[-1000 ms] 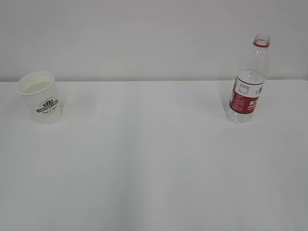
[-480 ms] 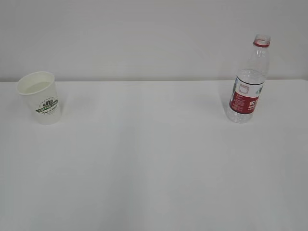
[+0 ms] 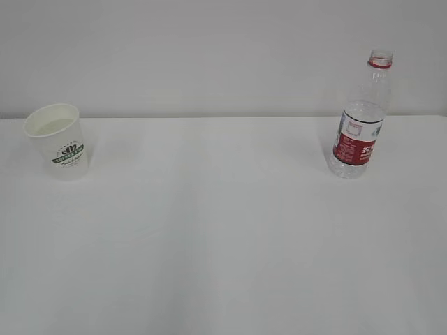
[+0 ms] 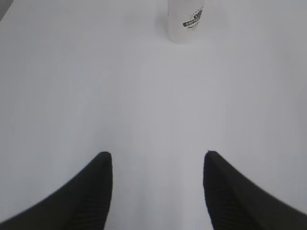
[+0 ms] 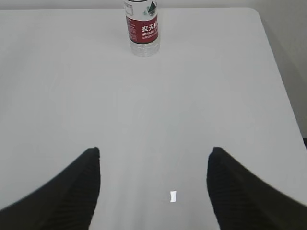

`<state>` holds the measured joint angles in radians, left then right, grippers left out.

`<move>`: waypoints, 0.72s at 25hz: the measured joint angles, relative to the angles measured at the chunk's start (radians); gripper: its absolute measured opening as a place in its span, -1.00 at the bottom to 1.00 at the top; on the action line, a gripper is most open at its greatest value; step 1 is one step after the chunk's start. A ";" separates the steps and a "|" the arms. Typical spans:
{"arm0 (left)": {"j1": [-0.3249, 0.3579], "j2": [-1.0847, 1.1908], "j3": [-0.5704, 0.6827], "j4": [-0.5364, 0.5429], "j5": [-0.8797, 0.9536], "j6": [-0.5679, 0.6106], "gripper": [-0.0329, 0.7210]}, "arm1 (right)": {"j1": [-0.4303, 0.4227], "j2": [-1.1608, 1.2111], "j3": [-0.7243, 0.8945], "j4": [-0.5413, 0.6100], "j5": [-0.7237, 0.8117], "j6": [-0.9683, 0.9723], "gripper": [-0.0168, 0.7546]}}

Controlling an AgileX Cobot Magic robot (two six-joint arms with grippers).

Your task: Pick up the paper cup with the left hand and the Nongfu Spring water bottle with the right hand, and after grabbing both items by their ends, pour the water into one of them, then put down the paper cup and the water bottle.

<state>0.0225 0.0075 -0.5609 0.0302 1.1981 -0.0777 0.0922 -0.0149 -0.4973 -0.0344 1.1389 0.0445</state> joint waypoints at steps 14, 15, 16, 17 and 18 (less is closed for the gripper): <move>0.000 0.000 0.024 -0.002 -0.055 0.001 0.69 | 0.000 0.000 0.000 0.000 0.002 0.000 0.60; 0.000 0.000 0.028 -0.002 -0.065 0.001 0.70 | 0.000 0.000 0.000 0.000 0.002 0.000 0.61; 0.000 0.000 0.030 -0.002 -0.069 0.001 0.71 | 0.000 0.000 0.000 -0.001 0.002 0.000 0.61; 0.000 0.000 0.032 -0.002 -0.071 0.001 0.71 | 0.000 0.000 0.000 -0.002 0.002 0.000 0.61; 0.000 0.000 0.032 -0.002 -0.075 0.001 0.72 | 0.000 0.000 0.000 -0.002 0.002 0.000 0.61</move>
<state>0.0225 0.0075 -0.5287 0.0283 1.1233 -0.0770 0.0922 -0.0149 -0.4973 -0.0366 1.1410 0.0445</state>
